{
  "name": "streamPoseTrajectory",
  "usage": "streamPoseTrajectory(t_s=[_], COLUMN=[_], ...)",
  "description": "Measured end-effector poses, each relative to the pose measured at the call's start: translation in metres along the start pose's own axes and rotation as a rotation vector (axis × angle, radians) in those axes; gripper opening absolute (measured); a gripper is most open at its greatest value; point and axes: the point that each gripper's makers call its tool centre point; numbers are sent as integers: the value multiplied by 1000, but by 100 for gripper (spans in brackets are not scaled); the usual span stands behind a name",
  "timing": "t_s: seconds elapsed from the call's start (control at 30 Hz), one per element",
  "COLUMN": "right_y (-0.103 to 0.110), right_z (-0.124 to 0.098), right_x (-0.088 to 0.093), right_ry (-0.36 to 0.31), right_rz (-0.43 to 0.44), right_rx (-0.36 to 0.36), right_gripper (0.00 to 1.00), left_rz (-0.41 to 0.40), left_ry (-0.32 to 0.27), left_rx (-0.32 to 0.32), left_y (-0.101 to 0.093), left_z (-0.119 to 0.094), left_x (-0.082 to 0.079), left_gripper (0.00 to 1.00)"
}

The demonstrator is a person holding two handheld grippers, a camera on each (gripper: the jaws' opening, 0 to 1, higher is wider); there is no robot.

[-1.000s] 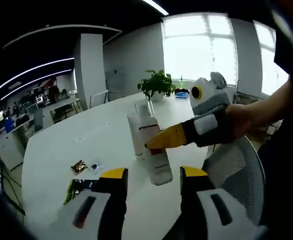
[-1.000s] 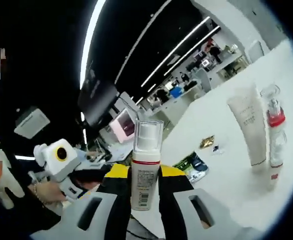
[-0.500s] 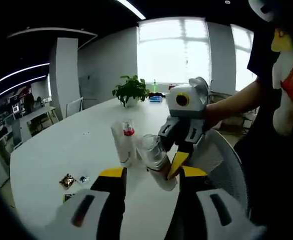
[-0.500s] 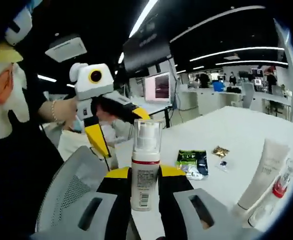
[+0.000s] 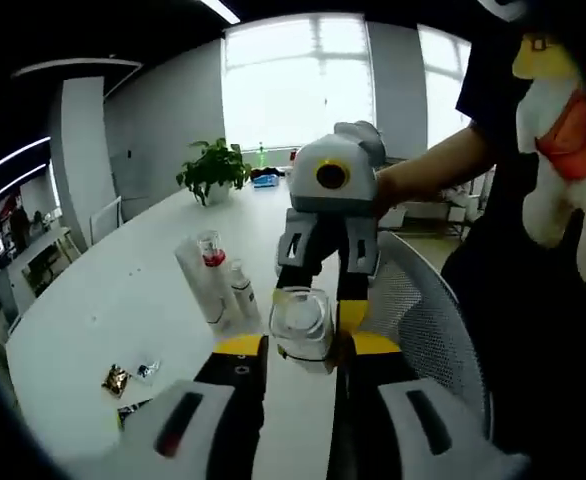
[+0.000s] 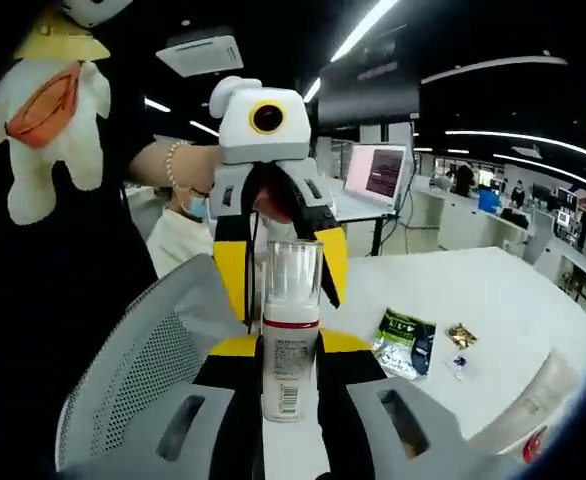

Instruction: Arrange the skincare products in the storage area until every visible bottle or jar stands upright without overlapping.

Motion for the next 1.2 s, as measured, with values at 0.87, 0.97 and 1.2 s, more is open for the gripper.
streamPoseTrajectory(t_s=[0.87,0.97,1.2], right_y=[8,2,-1], right_z=[7,5,-3], right_x=[28,32,34], right_ry=[70,76,87], right_rz=[64,67,60], right_rx=[-9,22,44], right_gripper=[28,23,21], left_rz=[17,46,98], left_ry=[40,91,172], left_rx=[25,33,32], left_y=[3,1,3], left_z=[9,13,25], left_x=[-16,-12,-7], left_gripper=[24,24,24])
Point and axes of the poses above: the point that each gripper's makers call its tool centre point, and the gripper's own axes: z roughly forward along the fingers, y roughly to its left, x roughly out of its underside, and after that the axes turned 14 degrees about -z, right-handed
